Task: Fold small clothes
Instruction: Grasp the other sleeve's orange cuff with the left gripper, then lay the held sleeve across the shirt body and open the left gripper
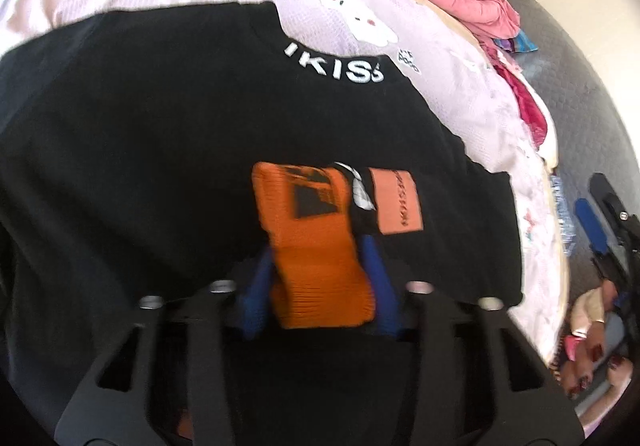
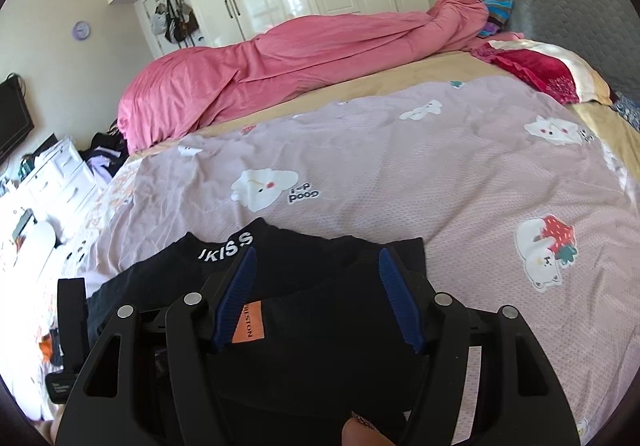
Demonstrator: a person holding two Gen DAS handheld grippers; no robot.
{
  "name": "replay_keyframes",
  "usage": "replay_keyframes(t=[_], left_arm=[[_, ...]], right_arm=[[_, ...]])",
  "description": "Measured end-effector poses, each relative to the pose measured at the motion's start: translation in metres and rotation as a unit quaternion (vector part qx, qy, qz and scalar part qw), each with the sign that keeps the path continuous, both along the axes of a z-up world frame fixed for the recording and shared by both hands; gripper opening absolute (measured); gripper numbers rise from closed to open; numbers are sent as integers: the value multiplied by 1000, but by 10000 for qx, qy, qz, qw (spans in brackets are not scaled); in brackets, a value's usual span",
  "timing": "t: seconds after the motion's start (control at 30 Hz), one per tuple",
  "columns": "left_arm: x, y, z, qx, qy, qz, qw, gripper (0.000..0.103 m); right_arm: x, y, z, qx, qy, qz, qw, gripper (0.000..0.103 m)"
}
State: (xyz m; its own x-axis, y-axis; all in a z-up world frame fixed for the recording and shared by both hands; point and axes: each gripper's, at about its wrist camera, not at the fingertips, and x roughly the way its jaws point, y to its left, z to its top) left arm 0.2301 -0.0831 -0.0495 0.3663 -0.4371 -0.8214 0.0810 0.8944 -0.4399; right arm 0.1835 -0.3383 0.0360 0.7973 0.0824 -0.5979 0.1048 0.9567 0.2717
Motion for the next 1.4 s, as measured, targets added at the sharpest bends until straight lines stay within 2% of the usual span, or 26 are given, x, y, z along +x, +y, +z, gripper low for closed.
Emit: replay_keyframes(t=[0.03, 0.13, 0.33, 0.47, 0.63, 0.87, 1.1, 1.3, 1.4], left_arm=[[2, -1, 0, -4, -28, -50, 10000, 16], [5, -2, 9, 30, -204, -180, 9996, 11], [3, 13, 59, 290, -1078, -254, 9934, 10], [7, 32, 81, 492, -1345, -84, 9897, 9], [8, 52, 75, 558, -1277, 56, 9902, 9], [4, 68, 61, 643, -1157, 161, 9911, 9], [-5, 87, 61, 620, -1152, 294, 9910, 9], [3, 98, 44, 725, -836, 370, 9932, 13], [-3, 103, 49, 792, -977, 451, 9910, 13]], right_arm=[[-1, -4, 0, 24, -5, -39, 10000, 63], [-2, -12, 2, 53, -1, -148, 9999, 63], [-3, -36, 3, 217, 83, -448, 9987, 63], [-2, -42, -1, 143, 162, -576, 9981, 63], [4, -41, -10, 156, 332, -562, 9977, 63], [11, -22, -19, -80, 489, -327, 9982, 63], [15, -19, -23, -179, 584, -304, 9977, 63], [18, -15, -30, -260, 731, -245, 9967, 63], [19, -5, -33, -370, 770, -113, 9963, 63]])
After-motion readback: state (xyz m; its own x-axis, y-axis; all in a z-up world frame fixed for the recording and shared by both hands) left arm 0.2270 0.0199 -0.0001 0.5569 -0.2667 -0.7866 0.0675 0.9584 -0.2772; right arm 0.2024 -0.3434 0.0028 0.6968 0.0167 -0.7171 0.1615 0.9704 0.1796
